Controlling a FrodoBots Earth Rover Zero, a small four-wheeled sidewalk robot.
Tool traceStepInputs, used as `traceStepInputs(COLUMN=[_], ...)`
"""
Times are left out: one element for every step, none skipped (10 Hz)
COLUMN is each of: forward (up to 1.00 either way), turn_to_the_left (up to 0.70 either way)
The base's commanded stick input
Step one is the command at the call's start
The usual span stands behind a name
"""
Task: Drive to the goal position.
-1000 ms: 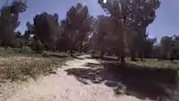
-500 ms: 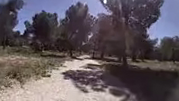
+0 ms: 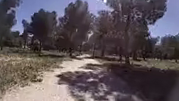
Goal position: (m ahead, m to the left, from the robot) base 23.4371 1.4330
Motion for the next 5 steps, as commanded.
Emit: traceStepInputs(forward=[0.85,0.85,0.85,0.85,0.85], turn_to_the_left=[0.0,0.0,0.0,0.0,0.0])
